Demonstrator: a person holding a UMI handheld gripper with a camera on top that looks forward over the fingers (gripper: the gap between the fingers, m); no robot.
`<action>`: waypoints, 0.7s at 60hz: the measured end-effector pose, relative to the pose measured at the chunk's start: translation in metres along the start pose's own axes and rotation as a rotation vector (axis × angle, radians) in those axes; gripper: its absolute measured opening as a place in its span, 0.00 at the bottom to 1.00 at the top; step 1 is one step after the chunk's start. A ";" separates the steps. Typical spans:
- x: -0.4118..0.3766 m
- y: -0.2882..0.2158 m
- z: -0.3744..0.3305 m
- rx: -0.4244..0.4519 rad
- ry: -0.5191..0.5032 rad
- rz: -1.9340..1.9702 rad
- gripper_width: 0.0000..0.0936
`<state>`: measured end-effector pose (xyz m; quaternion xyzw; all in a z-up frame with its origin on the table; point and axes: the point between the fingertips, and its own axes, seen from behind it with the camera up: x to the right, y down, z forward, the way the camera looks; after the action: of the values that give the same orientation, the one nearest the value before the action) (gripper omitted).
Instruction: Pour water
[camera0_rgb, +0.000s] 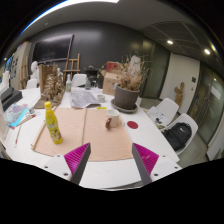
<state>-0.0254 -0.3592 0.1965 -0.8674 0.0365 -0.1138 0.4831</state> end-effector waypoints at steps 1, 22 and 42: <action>-0.013 0.001 0.000 0.000 -0.009 -0.001 0.91; -0.243 0.012 0.051 0.076 -0.229 -0.010 0.91; -0.297 -0.015 0.185 0.176 -0.150 0.028 0.69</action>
<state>-0.2717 -0.1462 0.0669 -0.8271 0.0023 -0.0445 0.5603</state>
